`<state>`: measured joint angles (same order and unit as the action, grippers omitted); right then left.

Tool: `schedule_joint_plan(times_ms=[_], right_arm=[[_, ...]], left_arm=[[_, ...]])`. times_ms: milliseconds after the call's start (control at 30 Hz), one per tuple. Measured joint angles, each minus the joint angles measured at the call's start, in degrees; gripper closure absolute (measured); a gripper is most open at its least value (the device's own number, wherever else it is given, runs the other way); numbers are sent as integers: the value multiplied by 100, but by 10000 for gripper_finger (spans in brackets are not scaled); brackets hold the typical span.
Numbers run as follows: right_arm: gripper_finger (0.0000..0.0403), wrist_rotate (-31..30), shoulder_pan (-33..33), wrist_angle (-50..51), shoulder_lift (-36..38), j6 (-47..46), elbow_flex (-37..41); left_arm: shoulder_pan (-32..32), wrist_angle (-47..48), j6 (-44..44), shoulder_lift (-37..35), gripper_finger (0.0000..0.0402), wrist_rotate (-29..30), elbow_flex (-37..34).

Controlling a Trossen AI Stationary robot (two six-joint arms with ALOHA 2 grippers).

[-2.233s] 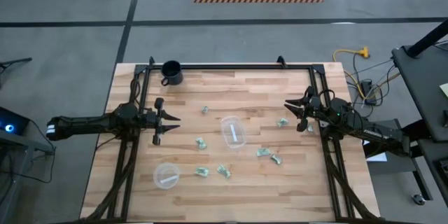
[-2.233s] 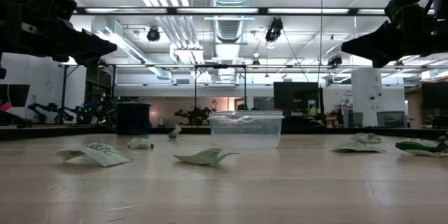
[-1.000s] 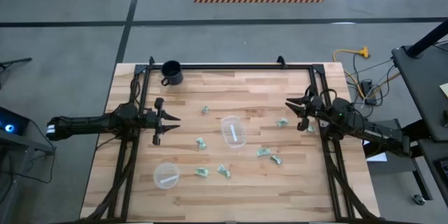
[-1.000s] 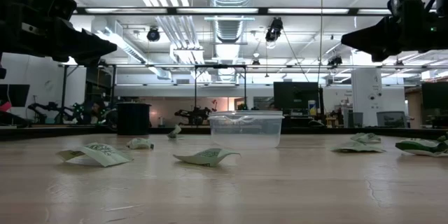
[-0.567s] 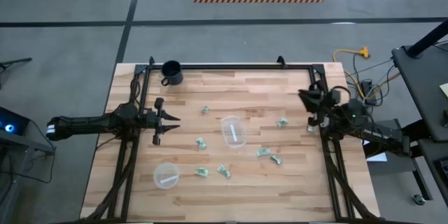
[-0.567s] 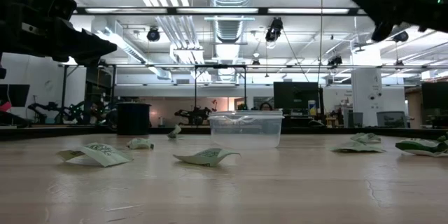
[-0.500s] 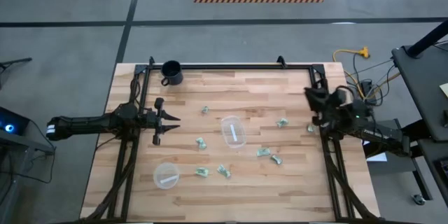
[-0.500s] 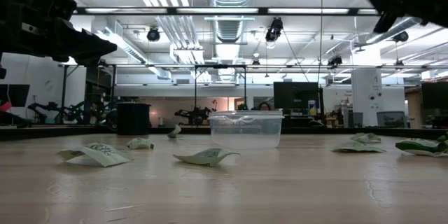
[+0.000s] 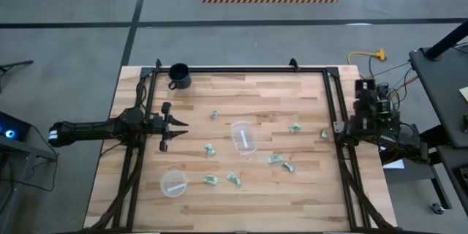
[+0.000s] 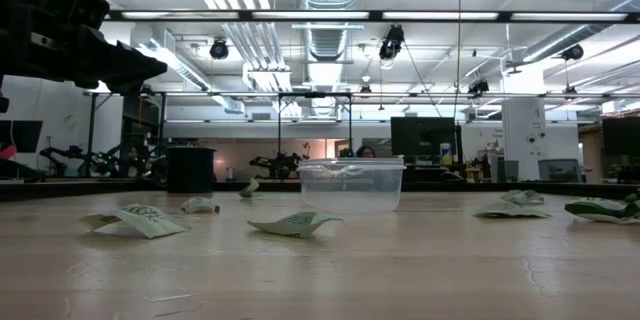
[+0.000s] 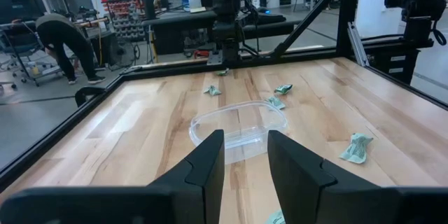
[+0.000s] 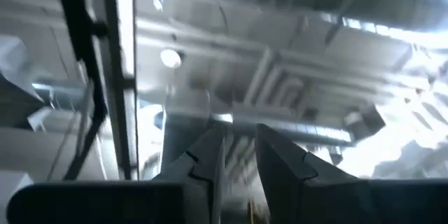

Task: Pick and place items into bin
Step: Put the stevia packet into the transparent bin

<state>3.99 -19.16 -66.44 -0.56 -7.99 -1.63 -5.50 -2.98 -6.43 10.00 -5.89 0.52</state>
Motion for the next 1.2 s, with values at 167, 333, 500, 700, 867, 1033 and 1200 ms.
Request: schedule_joint_plan(times_ms=[167,333,500,700,867,1033,1200], right_arm=[[330,400,0,-120,-21,249,-658],[330,643,0,1030,-272,414,-1874],[330,616,0,3467,-987,650,-3595],[330,585,0,6531,-2426,1021,-6044],[330,120,0,9907,-3754,1319,-8208],[330,-63,0,12743,-5046,1300,-9852],[330,-83,0,14678,-6060,970,-10832]], left_arm=[[0,2,2,0,308,0,0],[0,1,1,-1,308,0,0],[0,0,0,0,308,0,0],[0,0,0,0,308,0,0],[0,1,0,0,308,0,0],[0,0,1,0,308,0,0],[0,0,0,0,308,0,0]])
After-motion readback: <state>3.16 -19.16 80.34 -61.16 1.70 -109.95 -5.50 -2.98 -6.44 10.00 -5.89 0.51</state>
